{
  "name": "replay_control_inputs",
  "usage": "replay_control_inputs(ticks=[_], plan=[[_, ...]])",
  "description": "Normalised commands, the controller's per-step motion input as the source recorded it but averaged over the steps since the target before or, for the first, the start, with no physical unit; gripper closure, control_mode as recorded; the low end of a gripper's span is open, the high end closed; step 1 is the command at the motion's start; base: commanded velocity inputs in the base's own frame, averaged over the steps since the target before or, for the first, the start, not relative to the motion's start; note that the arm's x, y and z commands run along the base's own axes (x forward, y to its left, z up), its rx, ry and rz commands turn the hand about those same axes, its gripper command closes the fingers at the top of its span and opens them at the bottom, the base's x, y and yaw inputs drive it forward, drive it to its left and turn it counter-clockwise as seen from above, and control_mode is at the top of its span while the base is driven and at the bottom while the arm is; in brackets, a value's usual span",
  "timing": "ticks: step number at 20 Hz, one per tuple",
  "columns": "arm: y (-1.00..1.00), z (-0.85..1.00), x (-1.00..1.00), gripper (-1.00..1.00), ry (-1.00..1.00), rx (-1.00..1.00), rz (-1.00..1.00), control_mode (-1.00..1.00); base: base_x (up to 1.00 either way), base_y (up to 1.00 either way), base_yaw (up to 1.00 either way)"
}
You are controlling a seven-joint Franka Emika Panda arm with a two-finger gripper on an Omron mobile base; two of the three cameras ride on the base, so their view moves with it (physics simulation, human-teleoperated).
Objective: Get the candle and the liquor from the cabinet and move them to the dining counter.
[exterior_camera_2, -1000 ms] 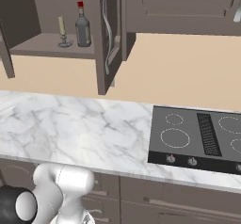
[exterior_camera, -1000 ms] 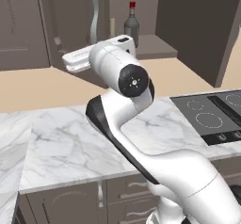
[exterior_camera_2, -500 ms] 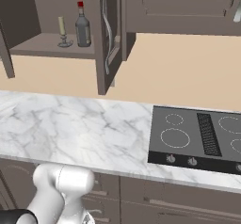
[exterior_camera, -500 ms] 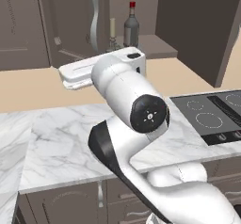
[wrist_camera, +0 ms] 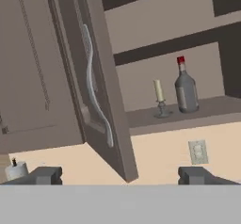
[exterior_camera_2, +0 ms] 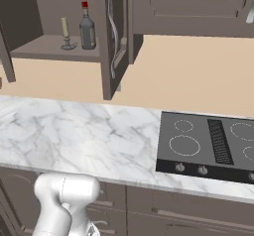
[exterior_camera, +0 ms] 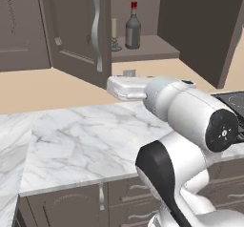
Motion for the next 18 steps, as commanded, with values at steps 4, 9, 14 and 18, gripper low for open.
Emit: replay_control_inputs(ticks=[4,9,14,18], plan=[[-0.89,-0.33,0.03,-1.0,0.44,0.26,0.0,-1.0,0.0,0.0,0.0],[-0.61,-0.39,0.05,-1.0,0.3,0.21,0.01,-1.0,0.0,0.0,0.0],[-0.01,0.01,0.16,-1.0,0.19,0.2,0.03,-1.0,0.0,0.0,0.0],[0.24,0.14,0.27,-1.0,0.14,0.16,0.0,-1.0,0.0,0.0,0.0]])
